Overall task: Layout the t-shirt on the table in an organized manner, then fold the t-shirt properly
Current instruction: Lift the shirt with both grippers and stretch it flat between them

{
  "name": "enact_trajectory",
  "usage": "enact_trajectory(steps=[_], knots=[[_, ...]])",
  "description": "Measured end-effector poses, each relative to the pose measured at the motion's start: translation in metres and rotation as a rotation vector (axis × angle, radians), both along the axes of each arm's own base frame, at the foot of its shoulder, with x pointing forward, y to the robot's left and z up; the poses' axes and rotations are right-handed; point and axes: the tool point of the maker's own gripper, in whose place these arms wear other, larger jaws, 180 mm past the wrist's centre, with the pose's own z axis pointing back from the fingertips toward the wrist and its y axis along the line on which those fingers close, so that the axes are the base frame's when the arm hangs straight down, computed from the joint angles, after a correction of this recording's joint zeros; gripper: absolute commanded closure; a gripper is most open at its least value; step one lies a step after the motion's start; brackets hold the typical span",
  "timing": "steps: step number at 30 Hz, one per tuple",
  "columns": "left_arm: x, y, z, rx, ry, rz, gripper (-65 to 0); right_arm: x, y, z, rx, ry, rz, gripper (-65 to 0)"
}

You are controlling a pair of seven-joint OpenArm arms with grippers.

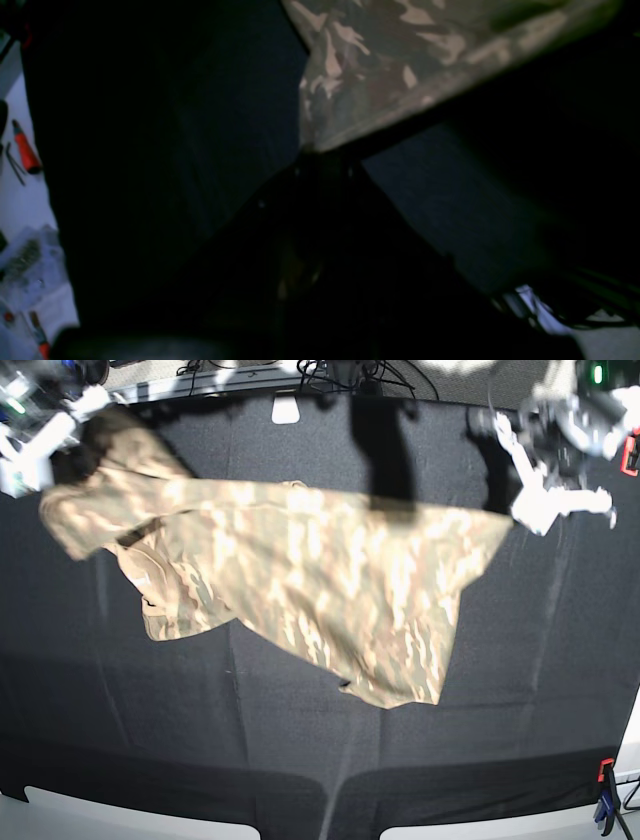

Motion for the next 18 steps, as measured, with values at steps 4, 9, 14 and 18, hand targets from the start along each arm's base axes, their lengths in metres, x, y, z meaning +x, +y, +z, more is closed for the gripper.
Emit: enact_trajectory(steps=[4, 9, 14, 18], knots=[[-0.023, -0.002, -0.010, -0.003, 0.065, -0.004, 0.0, -0.025, -0.006, 0.000, 0.038, 0.069, -0.032, 0.0], [-0.050, -0.002, -0.023, -0.005, 0.151, -0.005, 0.0, -0.043, -0.008, -0.001, 0.042, 0.120, -0.040, 0.0], [-0.071, -0.004, -0.032, -0.016, 0.213, 0.004, 0.0, -0.056, -0.003, -0.006, 0.071, 0.143, -0.072, 0.0], [-0.082, -0.009, -0.036, -0.049, 0.244, 0.038, 0.0, -0.060, 0.012, -0.009, 0.156, 0.122, -0.116, 0.0]])
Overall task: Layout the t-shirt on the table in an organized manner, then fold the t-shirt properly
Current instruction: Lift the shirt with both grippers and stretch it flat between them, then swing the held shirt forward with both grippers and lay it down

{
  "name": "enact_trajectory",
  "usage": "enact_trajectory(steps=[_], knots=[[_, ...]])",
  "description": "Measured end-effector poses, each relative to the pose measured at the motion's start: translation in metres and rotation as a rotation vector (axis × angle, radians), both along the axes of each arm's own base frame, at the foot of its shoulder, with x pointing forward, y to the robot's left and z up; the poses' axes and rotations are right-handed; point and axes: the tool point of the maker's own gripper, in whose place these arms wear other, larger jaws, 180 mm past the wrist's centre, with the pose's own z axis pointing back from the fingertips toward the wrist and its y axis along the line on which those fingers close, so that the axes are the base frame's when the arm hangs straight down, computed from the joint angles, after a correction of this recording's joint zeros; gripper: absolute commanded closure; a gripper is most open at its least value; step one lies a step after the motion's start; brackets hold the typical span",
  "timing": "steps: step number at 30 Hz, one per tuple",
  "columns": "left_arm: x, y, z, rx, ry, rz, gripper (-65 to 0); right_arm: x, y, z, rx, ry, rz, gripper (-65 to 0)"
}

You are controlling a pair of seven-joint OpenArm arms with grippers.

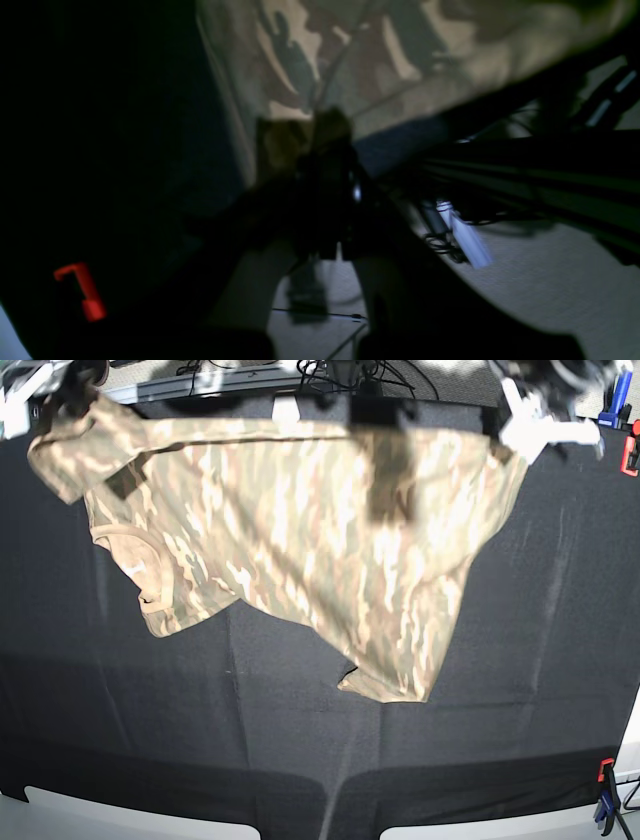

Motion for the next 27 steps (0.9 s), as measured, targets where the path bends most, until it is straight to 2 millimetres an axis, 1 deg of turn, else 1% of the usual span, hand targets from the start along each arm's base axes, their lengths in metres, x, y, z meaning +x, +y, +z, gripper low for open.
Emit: enact_trajectory(steps=[3, 5, 10, 13, 17, 19, 23, 27], knots=[[-0.009, -0.001, -0.003, -0.006, 0.026, 0.008, 0.0, -0.002, 0.005, -0.001, 0.030, -0.003, -0.012, 0.0], [-0.010, 0.001, -0.004, 0.012, 0.024, 0.003, 0.0, -0.001, 0.005, -0.001, 0.030, -0.003, -0.010, 0.0], [0.009, 0.002, 0.004, 0.031, -0.054, -0.011, 0.0, 0.004, 0.004, 0.003, 0.025, -0.027, 0.001, 0.0], [0.030, 0.001, 0.013, 0.028, -0.116, -0.012, 0.0, 0.023, 0.003, 0.013, 0.020, -0.113, 0.014, 0.0], [0.071, -0.001, 0.036, 0.019, -0.258, -0.015, 0.0, 0.055, -0.002, 0.030, -0.007, -0.238, 0.048, 0.0], [0.088, -0.001, 0.047, 0.019, -0.317, -0.014, 0.0, 0.071, -0.004, 0.039, -0.026, -0.292, 0.062, 0.0], [0.121, -0.001, 0.074, 0.021, -0.436, -0.013, 0.0, 0.101, -0.009, 0.062, -0.064, -0.409, 0.099, 0.0], [0.147, -0.001, 0.100, 0.023, -0.540, -0.016, 0.0, 0.127, -0.015, 0.090, -0.127, -0.512, 0.148, 0.0]])
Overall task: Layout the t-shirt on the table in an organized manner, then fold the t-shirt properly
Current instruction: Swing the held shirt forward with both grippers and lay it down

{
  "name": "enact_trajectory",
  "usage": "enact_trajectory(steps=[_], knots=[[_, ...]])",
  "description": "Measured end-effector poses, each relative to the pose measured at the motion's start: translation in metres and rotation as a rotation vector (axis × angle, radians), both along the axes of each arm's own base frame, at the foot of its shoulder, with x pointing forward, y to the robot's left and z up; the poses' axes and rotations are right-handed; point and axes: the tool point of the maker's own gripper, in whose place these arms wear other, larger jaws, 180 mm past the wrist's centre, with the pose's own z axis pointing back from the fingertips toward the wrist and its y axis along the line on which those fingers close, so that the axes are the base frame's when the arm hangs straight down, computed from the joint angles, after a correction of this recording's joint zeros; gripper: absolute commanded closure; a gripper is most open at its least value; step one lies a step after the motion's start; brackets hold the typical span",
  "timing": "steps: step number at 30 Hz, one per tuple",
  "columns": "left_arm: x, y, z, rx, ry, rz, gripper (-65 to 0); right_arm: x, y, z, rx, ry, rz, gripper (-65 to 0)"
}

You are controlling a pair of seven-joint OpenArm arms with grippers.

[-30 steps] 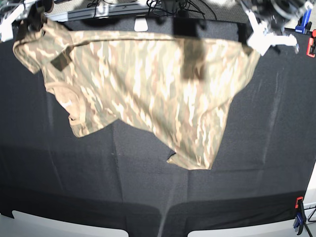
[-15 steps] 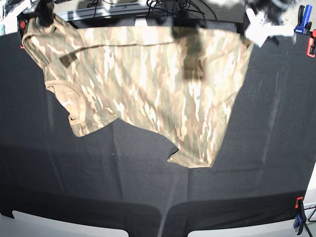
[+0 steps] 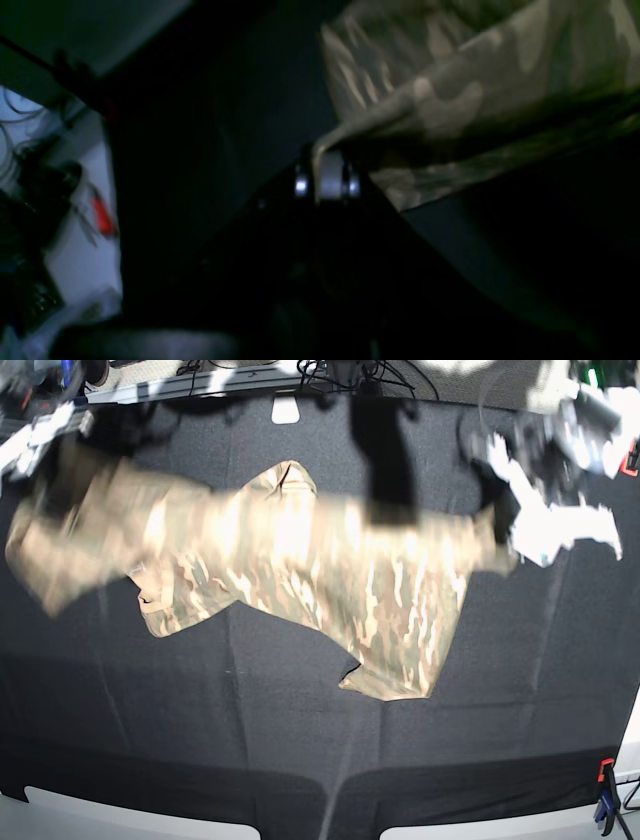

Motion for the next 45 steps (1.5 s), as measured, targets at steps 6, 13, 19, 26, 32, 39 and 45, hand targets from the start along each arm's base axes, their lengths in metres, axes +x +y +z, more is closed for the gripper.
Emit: enact_trajectory(steps=[6, 13, 19, 26, 32, 39, 45], knots=[[0.035, 0.001, 0.044, 0.003, -0.152, 0.003, 0.0, 0.028, -0.009, 0.041, -0.112, -0.130, 0.043, 0.0], [0.062, 0.001, 0.095, 0.004, -0.308, 0.006, 0.0, 0.041, -0.012, 0.069, -0.157, -0.237, 0.047, 0.0], [0.075, -0.003, 0.130, -0.026, -0.405, -0.009, 0.0, 0.052, -0.015, 0.096, -0.180, -0.363, 0.024, 0.0], [0.082, -0.002, 0.152, -0.018, -0.461, -0.005, 0.0, 0.058, -0.018, 0.120, -0.205, -0.463, 0.000, 0.0], [0.080, -0.014, 0.151, -0.128, -0.424, -0.056, 0.0, 0.069, -0.007, 0.123, -0.187, -0.487, 0.041, 0.0], [0.104, -0.006, 0.087, -0.236, -0.273, 0.012, 0.0, 0.117, -0.001, 0.024, 0.047, -0.205, 0.110, 0.0], [0.139, 0.021, 0.036, -0.249, -0.184, 0.085, 0.0, 0.169, 0.004, -0.004, 0.057, -0.136, 0.126, 0.0]])
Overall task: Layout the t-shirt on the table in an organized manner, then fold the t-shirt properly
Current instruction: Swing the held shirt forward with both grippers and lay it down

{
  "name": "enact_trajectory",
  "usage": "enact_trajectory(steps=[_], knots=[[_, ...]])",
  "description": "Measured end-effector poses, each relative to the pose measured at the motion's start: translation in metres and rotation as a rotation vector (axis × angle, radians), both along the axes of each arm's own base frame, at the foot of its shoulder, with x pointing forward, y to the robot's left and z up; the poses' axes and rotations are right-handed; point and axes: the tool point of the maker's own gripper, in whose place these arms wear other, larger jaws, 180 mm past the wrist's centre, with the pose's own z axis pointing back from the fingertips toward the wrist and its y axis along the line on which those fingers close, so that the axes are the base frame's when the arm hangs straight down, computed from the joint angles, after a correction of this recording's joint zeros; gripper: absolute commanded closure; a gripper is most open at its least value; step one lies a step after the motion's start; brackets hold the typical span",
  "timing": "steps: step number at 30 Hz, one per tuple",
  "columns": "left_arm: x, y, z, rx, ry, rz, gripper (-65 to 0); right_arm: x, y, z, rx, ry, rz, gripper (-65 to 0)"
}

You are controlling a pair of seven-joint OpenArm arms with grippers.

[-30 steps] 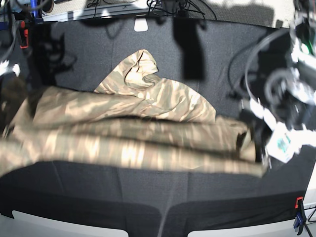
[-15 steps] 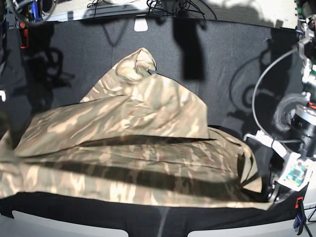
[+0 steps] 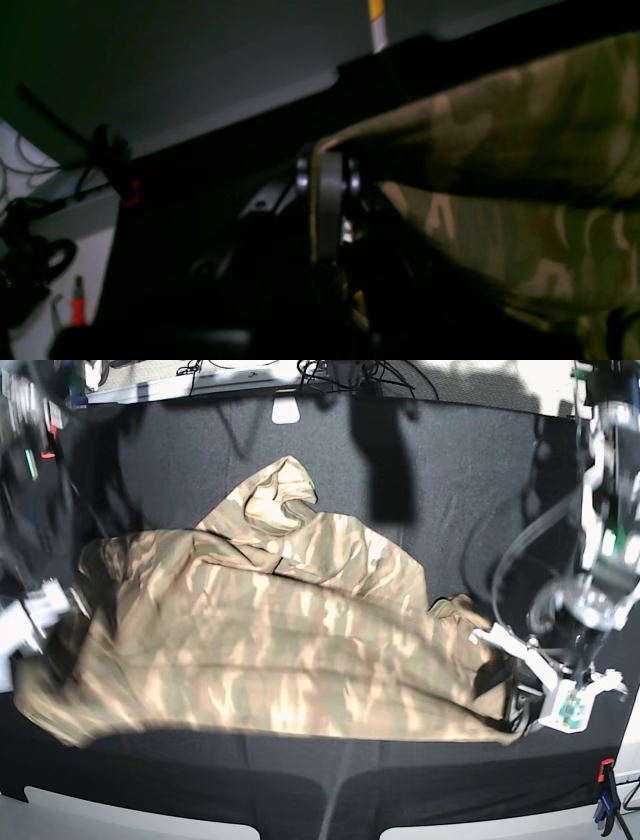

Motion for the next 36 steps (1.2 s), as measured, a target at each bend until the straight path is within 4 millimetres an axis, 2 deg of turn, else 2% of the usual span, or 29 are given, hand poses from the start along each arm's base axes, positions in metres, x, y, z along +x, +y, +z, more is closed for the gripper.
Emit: enact_trajectory(steps=[2, 6, 8, 11, 14, 17, 21, 26, 32, 36], knots=[[0.013, 0.006, -0.001, -0.021, -0.008, 0.008, 0.0, 0.020, 0.001, -0.007, 0.004, 0.031, -0.004, 0.0], [0.025, -0.018, 0.003, -0.015, -0.006, -0.178, 0.0, 0.056, 0.006, -0.020, 0.016, 0.090, 0.007, 0.0], [0.033, -0.017, 0.006, -0.029, -0.019, -0.184, 0.0, 0.072, 0.008, -0.025, 0.014, 0.120, 0.014, 0.0], [0.055, -0.005, 0.007, -0.035, -0.013, -0.152, 0.0, 0.094, 0.008, -0.020, 0.030, 0.133, 0.017, 0.0], [0.078, 0.000, 0.004, -0.044, 0.004, -0.134, 0.0, 0.114, 0.007, -0.007, 0.051, 0.124, 0.015, 0.0], [0.096, -0.008, -0.011, -0.029, 0.043, -0.158, 0.0, 0.130, 0.002, 0.005, 0.073, 0.119, 0.003, 0.0], [0.112, -0.032, -0.026, 0.019, 0.060, -0.228, 0.0, 0.142, -0.009, 0.019, 0.090, 0.114, -0.014, 0.0], [0.138, -0.048, -0.040, 0.126, 0.110, -0.238, 0.0, 0.153, -0.022, 0.028, 0.072, 0.095, -0.050, 0.0], [0.156, -0.056, -0.064, 0.148, 0.167, -0.219, 0.0, 0.155, -0.030, 0.009, 0.026, 0.138, -0.090, 0.0], [0.159, -0.057, -0.082, 0.217, 0.188, -0.223, 0.0, 0.159, -0.023, -0.005, -0.074, 0.174, -0.091, 0.0]])
